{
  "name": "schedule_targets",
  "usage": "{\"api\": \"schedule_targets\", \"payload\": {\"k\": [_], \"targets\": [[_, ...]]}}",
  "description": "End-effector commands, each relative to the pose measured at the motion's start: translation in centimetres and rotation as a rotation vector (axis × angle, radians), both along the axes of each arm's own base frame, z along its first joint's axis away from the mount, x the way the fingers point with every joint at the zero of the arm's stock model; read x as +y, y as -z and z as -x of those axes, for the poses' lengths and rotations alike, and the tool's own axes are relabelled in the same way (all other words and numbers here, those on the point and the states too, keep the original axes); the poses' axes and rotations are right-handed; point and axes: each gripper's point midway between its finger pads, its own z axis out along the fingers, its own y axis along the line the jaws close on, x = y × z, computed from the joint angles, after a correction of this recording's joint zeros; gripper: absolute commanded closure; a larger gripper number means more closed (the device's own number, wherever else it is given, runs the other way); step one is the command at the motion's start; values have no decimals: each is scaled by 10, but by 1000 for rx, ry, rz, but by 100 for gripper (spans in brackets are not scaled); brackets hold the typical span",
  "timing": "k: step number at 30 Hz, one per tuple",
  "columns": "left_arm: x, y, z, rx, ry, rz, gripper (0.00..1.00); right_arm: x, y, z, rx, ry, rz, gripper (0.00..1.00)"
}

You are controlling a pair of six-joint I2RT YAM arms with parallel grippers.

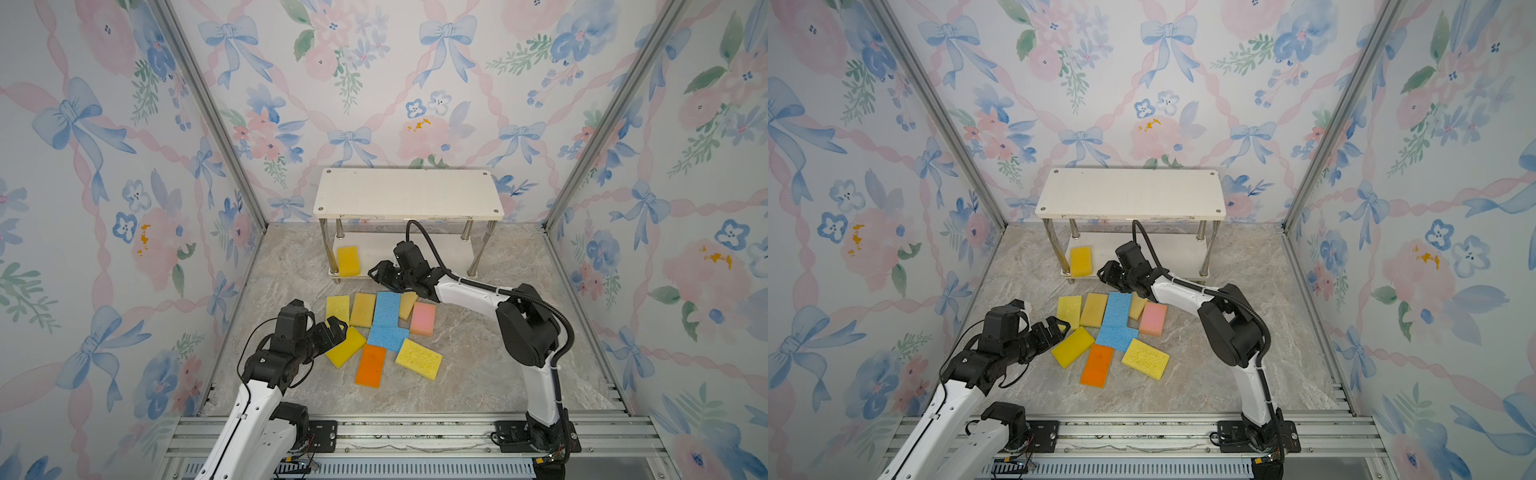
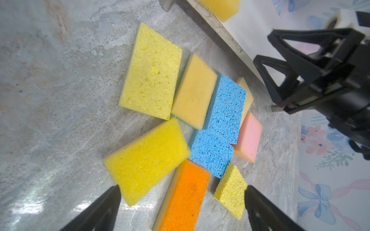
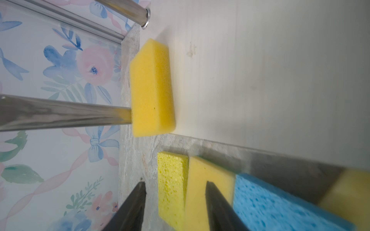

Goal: Place and organize the cleaning sponges onto the shelf
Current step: 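Release the yellow sponge and swing the right gripper back toward the pink sponge, then close the right gripper on the pink sponge and lift it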

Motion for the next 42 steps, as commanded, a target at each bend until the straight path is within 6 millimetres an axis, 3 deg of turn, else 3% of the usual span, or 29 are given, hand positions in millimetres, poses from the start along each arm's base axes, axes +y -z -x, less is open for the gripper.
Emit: {"api": "schedule_targets", "payload": {"k": [1,6,8,11,17,23,33,42], "targets": [[-11,-10,-10,-47,34,47,2,-42,-24,30,-48,-16,126,48],[-46,1,-18,-19,144,93,2,-114,-8,101,83,-15,316,47],[-62,12,-20,23,196,98,2,-138,3,121,141,-4,349,46],[-80,23,-25,57,244,116,2,-158,23,140,226,-25,349,46],[-101,26,-35,75,290,187,2,-164,40,135,251,-48,339,48],[-107,21,-38,77,320,202,2,-173,67,129,297,-24,337,50],[-112,21,-36,87,352,219,2,-158,98,115,345,-30,340,52],[-112,19,-36,82,357,226,2,-154,112,109,342,-38,333,57]]}}
